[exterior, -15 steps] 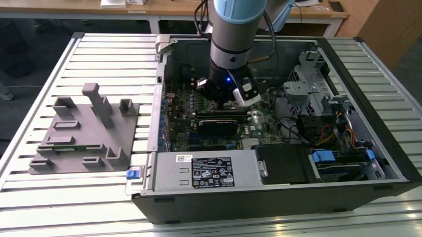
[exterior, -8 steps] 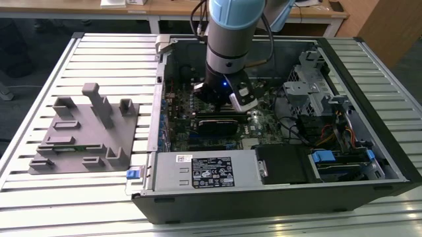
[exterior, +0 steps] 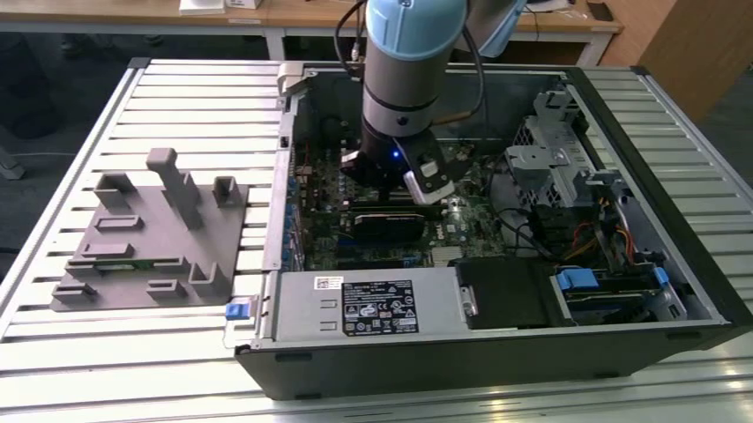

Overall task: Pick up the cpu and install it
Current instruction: 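Install the second cpu locking lever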

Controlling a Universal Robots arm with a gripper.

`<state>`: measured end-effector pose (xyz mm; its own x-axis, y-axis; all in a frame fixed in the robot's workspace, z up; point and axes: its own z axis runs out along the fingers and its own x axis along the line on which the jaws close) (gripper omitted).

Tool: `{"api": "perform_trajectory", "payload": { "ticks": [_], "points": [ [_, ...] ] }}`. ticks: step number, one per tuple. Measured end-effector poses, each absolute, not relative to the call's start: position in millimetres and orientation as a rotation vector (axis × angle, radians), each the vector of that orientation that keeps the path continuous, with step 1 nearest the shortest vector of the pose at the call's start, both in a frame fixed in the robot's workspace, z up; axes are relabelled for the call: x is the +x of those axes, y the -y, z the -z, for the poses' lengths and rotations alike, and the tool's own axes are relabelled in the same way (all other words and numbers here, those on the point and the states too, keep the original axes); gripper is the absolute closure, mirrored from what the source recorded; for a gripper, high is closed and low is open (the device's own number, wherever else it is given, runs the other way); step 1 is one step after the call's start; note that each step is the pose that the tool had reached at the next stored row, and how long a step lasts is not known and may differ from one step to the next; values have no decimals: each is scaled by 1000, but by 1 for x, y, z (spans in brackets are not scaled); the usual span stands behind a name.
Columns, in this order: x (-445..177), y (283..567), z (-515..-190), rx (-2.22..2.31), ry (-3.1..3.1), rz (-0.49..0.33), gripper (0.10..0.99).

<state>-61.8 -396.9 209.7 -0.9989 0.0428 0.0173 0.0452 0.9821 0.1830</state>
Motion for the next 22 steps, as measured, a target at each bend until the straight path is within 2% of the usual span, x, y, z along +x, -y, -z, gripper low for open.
{"api": "perform_trajectory", "payload": {
  "ticks": [22],
  "points": [
    [-74, 397, -194, -68, 3103, 380, 969]
  ]
}}
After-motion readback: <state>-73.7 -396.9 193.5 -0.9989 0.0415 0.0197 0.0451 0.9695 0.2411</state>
